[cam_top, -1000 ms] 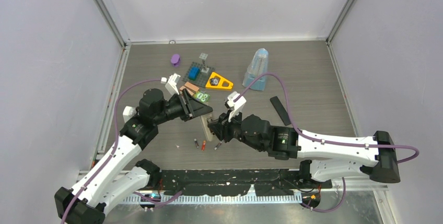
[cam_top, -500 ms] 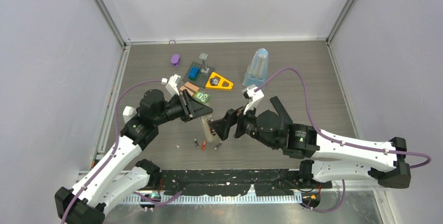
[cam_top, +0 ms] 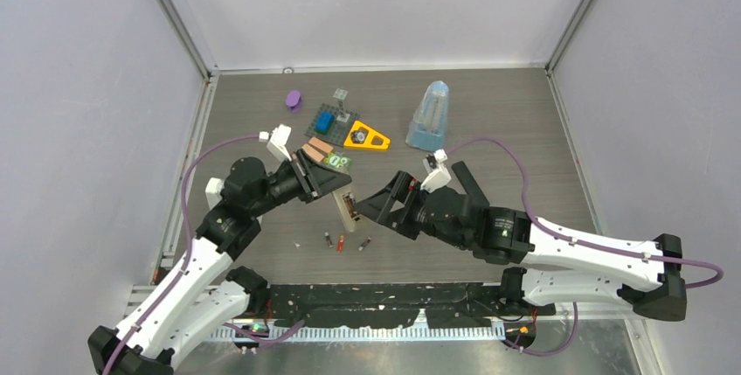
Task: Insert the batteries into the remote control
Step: Load the battery into the remote control.
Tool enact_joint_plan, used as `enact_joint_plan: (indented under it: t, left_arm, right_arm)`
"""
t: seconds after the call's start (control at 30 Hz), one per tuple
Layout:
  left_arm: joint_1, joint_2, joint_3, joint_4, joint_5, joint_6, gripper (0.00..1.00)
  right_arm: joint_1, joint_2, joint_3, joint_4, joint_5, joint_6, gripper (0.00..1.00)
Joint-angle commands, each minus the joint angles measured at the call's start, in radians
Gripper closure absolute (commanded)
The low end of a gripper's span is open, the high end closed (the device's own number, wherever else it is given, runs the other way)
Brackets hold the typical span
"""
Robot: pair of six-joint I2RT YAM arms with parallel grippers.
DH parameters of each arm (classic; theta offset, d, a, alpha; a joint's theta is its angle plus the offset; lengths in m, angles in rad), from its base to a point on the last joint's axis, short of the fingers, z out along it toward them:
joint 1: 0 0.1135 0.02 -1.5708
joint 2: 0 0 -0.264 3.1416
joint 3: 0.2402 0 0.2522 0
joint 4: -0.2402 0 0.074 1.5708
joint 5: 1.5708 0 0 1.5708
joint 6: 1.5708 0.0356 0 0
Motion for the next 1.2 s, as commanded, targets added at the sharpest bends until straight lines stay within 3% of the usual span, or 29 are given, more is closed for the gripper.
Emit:
enact_joint_plan:
  t: [0.0,0.53,1.17]
  left_arm:
    - [0.003,-0.045,-0.004,0.088,-0.053,-0.033,1.00]
    - [0.003,-0.062,-0.020,0.130,-0.071,-0.153,1.00]
    - [0.003,-0.035,-0.012,0.197,0.053,-0.098,1.00]
  right_arm:
    - [-0.003,-0.044,-0.009,0.024,0.016,0.236,0.05]
    - [-0.004,0.006,-0.092,0.228,0.015,0.448,0.05]
    - [-0.042,0.048,-0.164,0.402,0.032,0.520,0.05]
